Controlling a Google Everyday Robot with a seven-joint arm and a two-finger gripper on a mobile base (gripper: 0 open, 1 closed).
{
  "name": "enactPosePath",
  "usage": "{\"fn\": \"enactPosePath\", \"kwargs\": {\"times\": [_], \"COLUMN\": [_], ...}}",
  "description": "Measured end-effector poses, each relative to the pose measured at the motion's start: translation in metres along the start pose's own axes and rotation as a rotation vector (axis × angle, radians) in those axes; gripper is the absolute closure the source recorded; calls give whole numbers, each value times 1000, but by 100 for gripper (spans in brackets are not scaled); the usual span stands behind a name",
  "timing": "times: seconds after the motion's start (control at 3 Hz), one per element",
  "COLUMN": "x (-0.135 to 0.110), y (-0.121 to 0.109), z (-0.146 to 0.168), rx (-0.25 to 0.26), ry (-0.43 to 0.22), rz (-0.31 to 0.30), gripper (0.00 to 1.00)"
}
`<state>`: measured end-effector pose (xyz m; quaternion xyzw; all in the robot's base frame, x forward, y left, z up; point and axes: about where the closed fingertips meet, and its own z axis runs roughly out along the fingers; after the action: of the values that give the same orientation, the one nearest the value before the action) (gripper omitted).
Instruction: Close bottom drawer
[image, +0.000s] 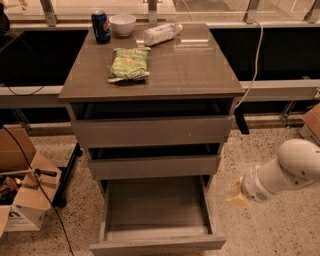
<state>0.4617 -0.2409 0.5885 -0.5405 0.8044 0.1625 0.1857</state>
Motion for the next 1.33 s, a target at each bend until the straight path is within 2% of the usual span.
{"fn": "enactPosePath", "kwargs": {"times": [0.33, 0.67, 1.0, 1.33], "x": [12, 10, 24, 64], "y": [8, 7, 14, 25], "z": [29, 35, 71, 140], "rx": [-56, -48, -63, -125], "ry": [-6, 11, -9, -60], "rz": [24, 17, 15, 63], "gripper": [100, 100, 100, 100]}}
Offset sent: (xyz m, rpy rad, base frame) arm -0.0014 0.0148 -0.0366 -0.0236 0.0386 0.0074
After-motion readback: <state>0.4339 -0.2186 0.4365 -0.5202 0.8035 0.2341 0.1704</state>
